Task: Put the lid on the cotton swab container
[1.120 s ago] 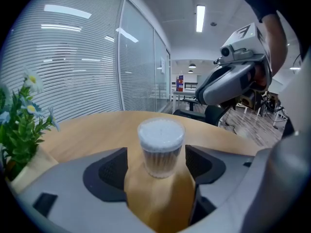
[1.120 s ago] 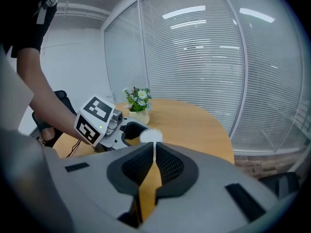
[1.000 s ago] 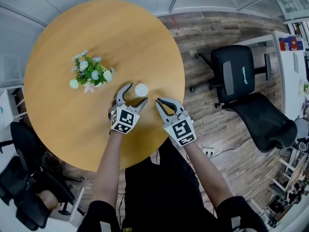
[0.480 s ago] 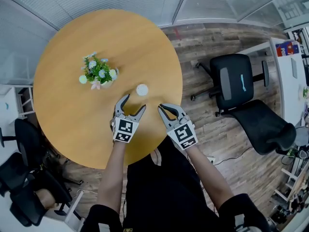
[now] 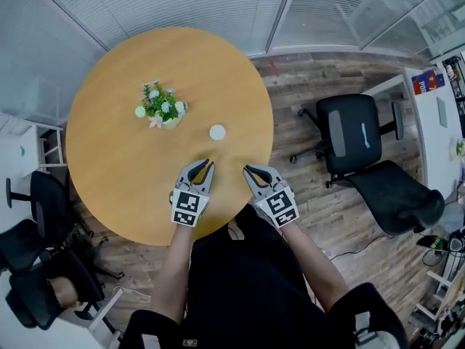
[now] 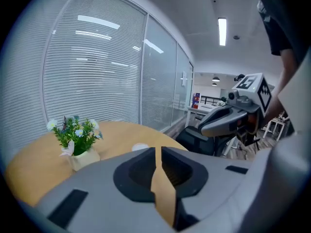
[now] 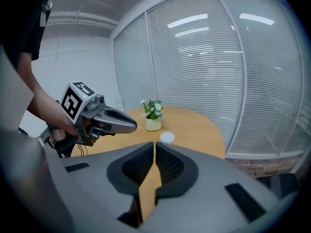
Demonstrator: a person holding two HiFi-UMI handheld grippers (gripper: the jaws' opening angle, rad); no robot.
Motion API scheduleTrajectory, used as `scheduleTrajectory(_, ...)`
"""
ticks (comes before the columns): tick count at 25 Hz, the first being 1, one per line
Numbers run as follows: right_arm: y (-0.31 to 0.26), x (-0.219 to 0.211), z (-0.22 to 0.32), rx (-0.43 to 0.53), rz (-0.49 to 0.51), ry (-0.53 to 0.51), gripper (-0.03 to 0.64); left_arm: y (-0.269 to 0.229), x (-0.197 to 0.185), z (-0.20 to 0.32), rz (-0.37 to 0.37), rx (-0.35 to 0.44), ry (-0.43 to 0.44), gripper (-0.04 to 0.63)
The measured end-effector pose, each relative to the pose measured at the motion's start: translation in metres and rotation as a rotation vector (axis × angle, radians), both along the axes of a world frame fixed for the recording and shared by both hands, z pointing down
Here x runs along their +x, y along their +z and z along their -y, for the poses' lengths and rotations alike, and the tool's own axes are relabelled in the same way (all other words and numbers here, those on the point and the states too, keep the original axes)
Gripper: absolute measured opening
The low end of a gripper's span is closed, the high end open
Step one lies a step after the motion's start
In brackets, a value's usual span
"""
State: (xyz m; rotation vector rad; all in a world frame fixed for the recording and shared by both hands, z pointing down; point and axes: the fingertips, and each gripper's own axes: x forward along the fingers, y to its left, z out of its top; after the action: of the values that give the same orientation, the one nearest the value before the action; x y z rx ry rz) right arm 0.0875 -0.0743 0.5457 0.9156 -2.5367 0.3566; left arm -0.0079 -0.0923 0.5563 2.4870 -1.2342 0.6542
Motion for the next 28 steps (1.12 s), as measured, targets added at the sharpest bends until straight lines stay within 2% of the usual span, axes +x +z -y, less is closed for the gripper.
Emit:
scheduleTrajectory(2,-0.002,0.005,-0.007,-0.002,-0.009,-0.006,0.009,-0.007,0.005,-0.011,-0.004,0.003,0.011,0.017)
scheduleTrajectory(6,-0.002,-0.003,-0.026,-0.005,-0.014,-0.059,0.009,-0.019,-0.002,-0.04,0.008,-0.004,0.027,0.006)
scheduleTrajectory(11,-0.006,0.003,-0.043,0.008,-0.027,-0.106,0.009,-0.04,-0.006,-0.065,-0.088,-0.01,-0.034,0.006)
scheduleTrajectory(18,-0.025,0.001,-0.033,0.066,-0.021,-0.17,0.008,-0.062,-0.009,-0.072,-0.1,0.042,-0.076,0.006)
scheduleTrajectory(23,-0.036,0.0,-0.036,0.086,-0.003,-0.217,0.005,-0.063,0.001,-0.084,-0.108,0.055,-0.074,0.006)
scheduleTrajectory(28,-0.042,0.006,-0.039,0.106,-0.017,-0.22,0.005,-0.064,0.006,-0.091,-0.105,0.062,-0.069,0.006)
